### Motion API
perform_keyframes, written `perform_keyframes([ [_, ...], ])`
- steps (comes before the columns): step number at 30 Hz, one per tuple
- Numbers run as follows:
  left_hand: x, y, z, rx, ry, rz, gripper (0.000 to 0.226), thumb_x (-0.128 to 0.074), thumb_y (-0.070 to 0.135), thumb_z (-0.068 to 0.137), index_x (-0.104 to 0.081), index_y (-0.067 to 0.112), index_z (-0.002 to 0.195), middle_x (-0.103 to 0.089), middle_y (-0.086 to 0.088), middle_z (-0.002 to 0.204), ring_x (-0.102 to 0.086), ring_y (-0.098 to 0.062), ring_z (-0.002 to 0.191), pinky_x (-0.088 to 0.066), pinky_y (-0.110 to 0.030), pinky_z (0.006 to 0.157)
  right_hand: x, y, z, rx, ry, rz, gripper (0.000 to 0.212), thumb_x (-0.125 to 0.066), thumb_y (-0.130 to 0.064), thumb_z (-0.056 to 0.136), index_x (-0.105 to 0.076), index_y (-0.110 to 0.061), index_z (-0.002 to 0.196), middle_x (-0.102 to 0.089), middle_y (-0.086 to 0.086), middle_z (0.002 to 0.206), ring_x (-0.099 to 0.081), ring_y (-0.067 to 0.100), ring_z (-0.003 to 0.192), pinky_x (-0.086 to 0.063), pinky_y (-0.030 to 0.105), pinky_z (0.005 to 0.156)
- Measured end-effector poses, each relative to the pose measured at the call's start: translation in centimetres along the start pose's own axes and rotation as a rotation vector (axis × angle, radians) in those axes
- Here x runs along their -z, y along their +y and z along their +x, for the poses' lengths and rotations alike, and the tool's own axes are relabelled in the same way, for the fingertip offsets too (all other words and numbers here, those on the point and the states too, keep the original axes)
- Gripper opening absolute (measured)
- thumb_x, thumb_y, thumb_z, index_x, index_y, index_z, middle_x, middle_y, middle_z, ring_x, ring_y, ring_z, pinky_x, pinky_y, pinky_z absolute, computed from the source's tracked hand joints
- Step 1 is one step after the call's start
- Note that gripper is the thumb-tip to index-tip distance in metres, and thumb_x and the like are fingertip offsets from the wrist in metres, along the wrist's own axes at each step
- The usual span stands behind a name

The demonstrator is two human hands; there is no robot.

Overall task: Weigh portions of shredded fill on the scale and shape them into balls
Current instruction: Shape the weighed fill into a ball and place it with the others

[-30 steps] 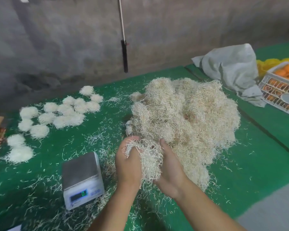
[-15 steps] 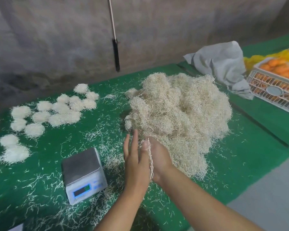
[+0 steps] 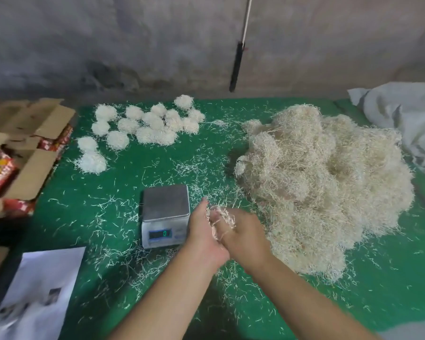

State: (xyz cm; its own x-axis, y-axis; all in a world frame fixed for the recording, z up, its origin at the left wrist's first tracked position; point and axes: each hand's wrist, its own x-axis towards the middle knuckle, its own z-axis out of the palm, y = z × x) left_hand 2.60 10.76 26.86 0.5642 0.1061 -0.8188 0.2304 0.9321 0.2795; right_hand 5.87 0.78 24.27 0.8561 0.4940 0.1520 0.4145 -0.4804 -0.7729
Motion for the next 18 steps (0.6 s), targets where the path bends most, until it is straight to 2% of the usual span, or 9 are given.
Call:
perform_keyframes([
  [1, 0.2, 0.0, 0.4, -0.049, 0.061, -0.006, 0.052, -0.072, 0.061, 0.088, -0.075, 0.012, 0.106, -0.075, -0.012, 0.105, -0.074, -0.033, 0.097, -0.060, -0.046, 0.086, -0.5, -0.1, -0.2, 0.019, -0.037, 0.014, 0.035, -0.057, -0.049, 0.105, -0.068, -0.032, 0.076, -0.068, -0.008, 0.069, -0.060, 0.003, 0.062, -0.038, 0.019, 0.056],
  [3, 0.7, -0.2, 1.0, -0.130, 0.098, 0.009, 0.050, -0.065, 0.058, 0.095, -0.081, 0.013, 0.082, -0.079, -0.010, 0.088, -0.074, -0.030, 0.097, -0.057, -0.042, 0.086, -1.0, -0.7, -0.5, -0.029, -0.151, 0.122, 0.026, -0.055, -0.044, 0.108, -0.077, -0.033, 0.116, -0.076, -0.007, 0.111, -0.068, 0.003, 0.100, -0.053, 0.029, 0.087],
  [5, 1.2, -0.4, 1.5, -0.164, 0.068, -0.016, 0.048, -0.059, 0.055, 0.100, -0.077, 0.011, 0.092, -0.079, -0.012, 0.081, -0.071, -0.032, 0.103, -0.054, -0.041, 0.080, -0.9, -1.4, -0.5, -0.067, -0.233, 0.231, 0.029, -0.054, -0.045, 0.109, -0.068, -0.044, 0.134, -0.064, -0.018, 0.142, -0.057, 0.001, 0.131, -0.044, 0.029, 0.112],
  [7, 1.4, -0.2, 1.6, -0.180, 0.062, -0.050, 0.040, -0.056, 0.049, 0.104, -0.071, 0.012, 0.103, -0.078, -0.011, 0.074, -0.069, -0.031, 0.097, -0.049, -0.039, 0.071, -0.7, -2.1, -0.3, -0.098, -0.294, 0.311, 0.029, -0.055, -0.053, 0.106, -0.058, -0.058, 0.135, -0.044, -0.041, 0.148, -0.036, -0.008, 0.147, -0.027, 0.022, 0.121],
  [10, 1.6, 0.4, 1.8, -0.330, 0.106, 0.097, 0.026, -0.057, 0.034, 0.104, -0.074, 0.014, 0.103, -0.079, -0.007, 0.076, -0.075, -0.029, 0.082, -0.053, -0.035, 0.071, -0.9, -2.4, -0.3, -0.188, -0.242, 0.408, 0.029, -0.057, -0.060, 0.103, -0.063, -0.058, 0.131, -0.045, -0.043, 0.148, -0.033, -0.015, 0.145, -0.026, 0.026, 0.124],
  [12, 1.7, 0.9, 1.8, -0.470, 0.145, 0.143, 0.015, -0.067, 0.030, 0.099, -0.077, 0.019, 0.098, -0.077, -0.003, 0.084, -0.074, -0.023, 0.079, -0.054, -0.036, 0.071, -0.8, -2.3, -0.5, -0.274, -0.135, 0.537, 0.053, -0.056, -0.080, 0.091, -0.062, -0.053, 0.135, -0.054, -0.037, 0.143, -0.045, -0.017, 0.135, -0.035, 0.032, 0.122],
  [14, 1.1, 1.3, 1.2, -0.595, 0.137, 0.205, 0.009, -0.071, 0.030, 0.096, -0.076, 0.026, 0.102, -0.074, 0.005, 0.098, -0.069, -0.013, 0.092, -0.053, -0.038, 0.082, -0.6, -1.3, -0.2, -0.453, -0.111, 0.735, 0.085, -0.048, -0.096, 0.080, -0.051, -0.048, 0.150, -0.052, -0.043, 0.137, -0.046, -0.006, 0.141, -0.038, 0.038, 0.121],
  [16, 0.5, 1.2, 0.7, -0.669, 0.085, 0.277, 0.012, -0.074, 0.033, 0.094, -0.078, 0.030, 0.104, -0.077, 0.008, 0.108, -0.067, -0.015, 0.110, -0.049, -0.043, 0.097, -0.4, -0.7, 0.1, -0.639, -0.180, 0.988, 0.085, -0.045, -0.091, 0.087, -0.039, -0.045, 0.158, -0.049, -0.040, 0.135, -0.044, 0.010, 0.147, -0.037, 0.047, 0.119],
  [18, -0.2, 0.7, 0.3, -0.733, 0.005, 0.395, 0.012, -0.074, 0.038, 0.093, -0.078, 0.035, 0.103, -0.078, 0.011, 0.108, -0.067, -0.015, 0.114, -0.051, -0.041, 0.094, 0.5, -0.6, 0.1, -0.786, -0.278, 1.273, 0.082, -0.042, -0.082, 0.096, -0.033, -0.028, 0.157, -0.069, -0.024, 0.128, -0.063, 0.013, 0.130, -0.050, 0.048, 0.111],
])
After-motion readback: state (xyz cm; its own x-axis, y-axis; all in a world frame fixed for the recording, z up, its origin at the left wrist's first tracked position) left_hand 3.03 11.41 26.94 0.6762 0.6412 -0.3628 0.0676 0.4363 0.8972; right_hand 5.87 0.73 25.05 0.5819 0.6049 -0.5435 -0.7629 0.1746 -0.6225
